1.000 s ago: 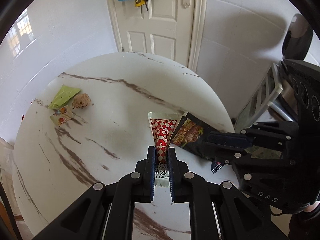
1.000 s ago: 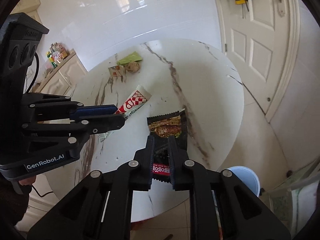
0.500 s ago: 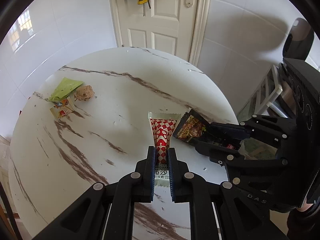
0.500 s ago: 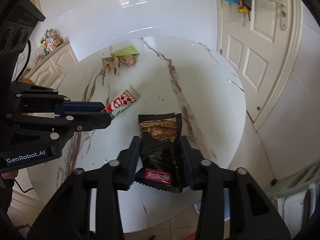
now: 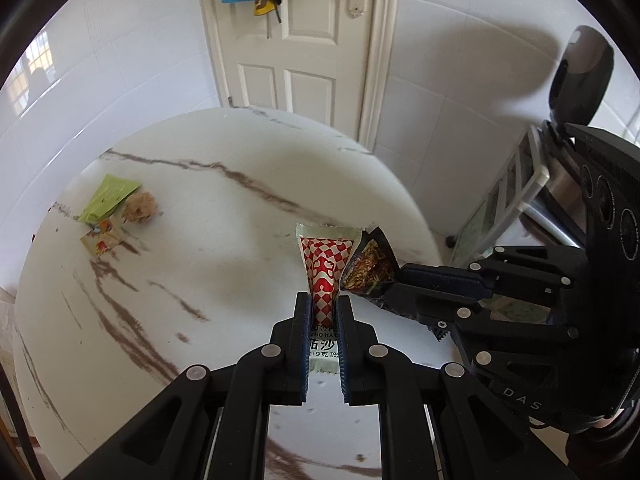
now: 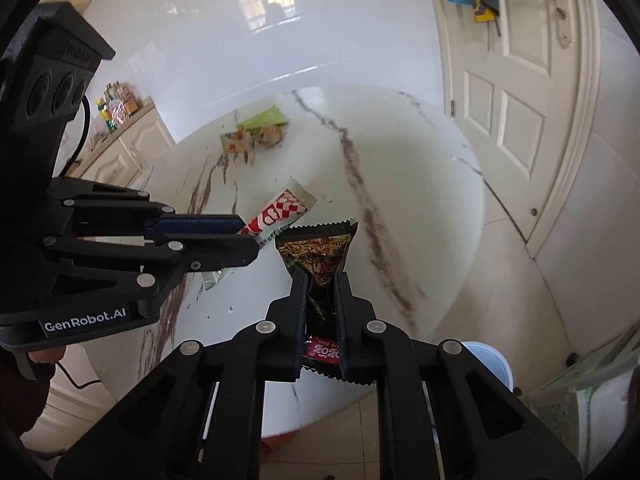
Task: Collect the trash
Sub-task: 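Carry both wrappers to the blue bucket and open both tools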
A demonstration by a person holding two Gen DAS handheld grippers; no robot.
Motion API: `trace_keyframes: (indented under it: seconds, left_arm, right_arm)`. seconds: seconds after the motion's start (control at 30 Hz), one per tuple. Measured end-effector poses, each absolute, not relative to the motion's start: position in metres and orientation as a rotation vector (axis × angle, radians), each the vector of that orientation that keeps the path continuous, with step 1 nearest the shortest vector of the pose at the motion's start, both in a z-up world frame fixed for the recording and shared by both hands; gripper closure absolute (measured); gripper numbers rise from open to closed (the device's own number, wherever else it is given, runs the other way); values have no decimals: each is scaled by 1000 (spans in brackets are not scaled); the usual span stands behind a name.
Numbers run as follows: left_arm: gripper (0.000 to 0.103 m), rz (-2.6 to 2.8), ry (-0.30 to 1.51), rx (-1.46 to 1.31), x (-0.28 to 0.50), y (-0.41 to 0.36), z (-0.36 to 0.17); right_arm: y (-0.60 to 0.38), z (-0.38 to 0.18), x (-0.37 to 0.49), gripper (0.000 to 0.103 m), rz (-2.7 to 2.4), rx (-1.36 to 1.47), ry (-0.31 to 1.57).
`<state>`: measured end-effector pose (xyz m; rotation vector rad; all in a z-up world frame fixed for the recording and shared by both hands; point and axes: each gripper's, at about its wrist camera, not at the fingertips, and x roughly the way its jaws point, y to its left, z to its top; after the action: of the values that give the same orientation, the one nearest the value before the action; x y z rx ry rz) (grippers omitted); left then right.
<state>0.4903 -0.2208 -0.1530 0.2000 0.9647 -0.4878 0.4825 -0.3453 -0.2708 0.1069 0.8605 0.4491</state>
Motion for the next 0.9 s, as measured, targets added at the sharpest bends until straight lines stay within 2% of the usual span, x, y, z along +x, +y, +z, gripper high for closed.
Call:
trace_keyframes:
  seconds: [0.3,0.33,0.37,0.43,0.77,0.9]
  left_arm:
    - [95,-597,944,247,485,-295,-144]
    - [95,-611,947,257,486,-304,-145]
    - [95,-620,951,263,488,-314,-146]
    - [95,-644,962,284,492,-335,-151]
    - [93,-670,1044,363,524,-419,-189]
    - [85,-651,1066,408,533,-449,-209]
  right_arm:
    - [-425,-255,454,90,313,195,798]
    - [-436,-256,452,87,295,207,796]
    - [-446,-257,451,76,277,220,793]
    - [-463,-262,448,60,250,245,794]
    - [-530,-284,425,49,107,317,808]
    - [-551,-294,419,49,81,341,825]
